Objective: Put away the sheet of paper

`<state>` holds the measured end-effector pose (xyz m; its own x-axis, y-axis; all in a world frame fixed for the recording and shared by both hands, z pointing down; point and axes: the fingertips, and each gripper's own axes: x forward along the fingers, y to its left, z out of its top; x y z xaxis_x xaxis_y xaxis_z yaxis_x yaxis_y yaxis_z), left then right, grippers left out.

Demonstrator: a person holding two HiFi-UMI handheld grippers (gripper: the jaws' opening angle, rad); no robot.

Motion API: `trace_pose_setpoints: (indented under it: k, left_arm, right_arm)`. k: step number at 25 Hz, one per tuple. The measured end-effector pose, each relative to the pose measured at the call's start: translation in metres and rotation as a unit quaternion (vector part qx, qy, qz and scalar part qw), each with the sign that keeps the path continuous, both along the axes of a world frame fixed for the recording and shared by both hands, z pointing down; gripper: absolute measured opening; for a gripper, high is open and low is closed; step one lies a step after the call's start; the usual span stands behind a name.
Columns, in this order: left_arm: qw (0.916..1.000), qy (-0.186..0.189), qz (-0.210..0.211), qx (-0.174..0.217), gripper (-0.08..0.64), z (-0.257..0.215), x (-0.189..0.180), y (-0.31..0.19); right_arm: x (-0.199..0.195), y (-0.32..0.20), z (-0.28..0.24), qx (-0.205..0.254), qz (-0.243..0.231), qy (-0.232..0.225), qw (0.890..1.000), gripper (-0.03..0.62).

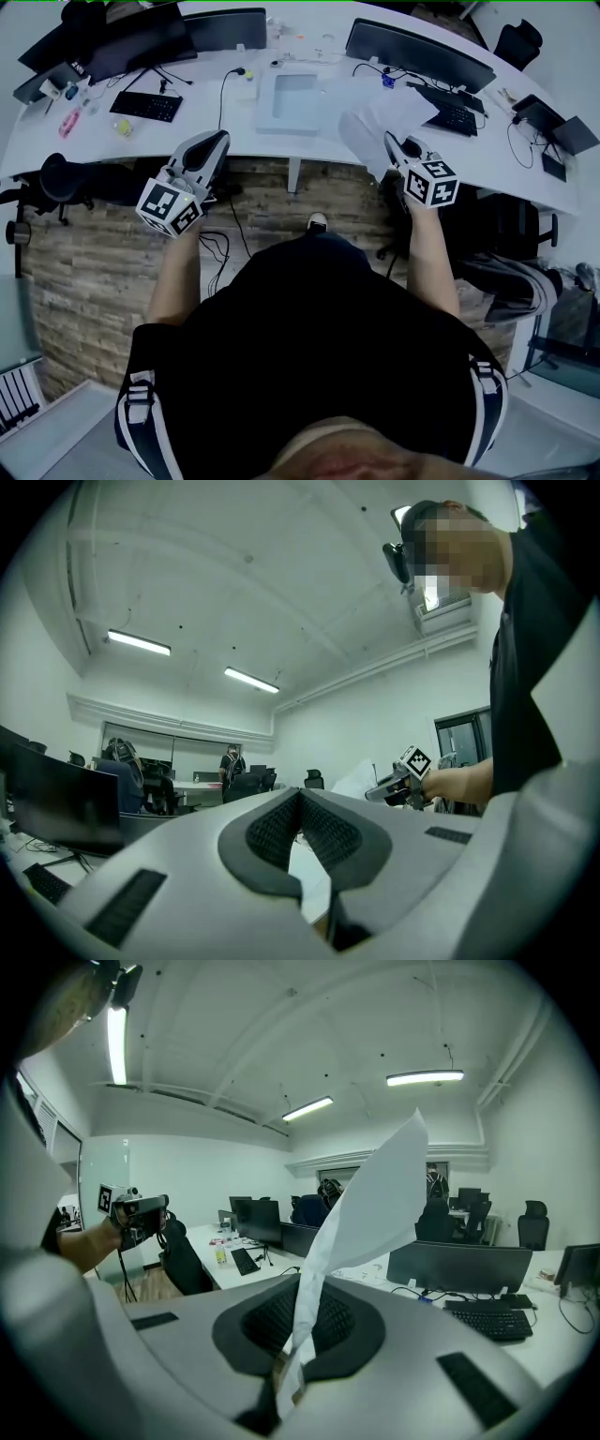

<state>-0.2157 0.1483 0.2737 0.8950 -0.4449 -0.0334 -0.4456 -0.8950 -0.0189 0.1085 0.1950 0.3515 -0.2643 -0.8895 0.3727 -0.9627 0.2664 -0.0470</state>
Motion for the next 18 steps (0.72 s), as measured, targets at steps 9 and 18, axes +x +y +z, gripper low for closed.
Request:
trace_pose_setpoints:
  k: [9,18]
  left_arm:
    - [0.9997,-0.022,0.012,-0.003,0.021,0.018,0.034,-0.023]
    - [0.9997,-0.022,0.009,-0.002,0.021,0.021,0.058,-0.055]
  right_arm:
    - [0.021,-0.029,0.018,-0.009,-0.004,-0.009,1.0,0.014]
    - [0.037,-0.061,0.033,-0.022,-0.014,-0.013,1.0,0.014]
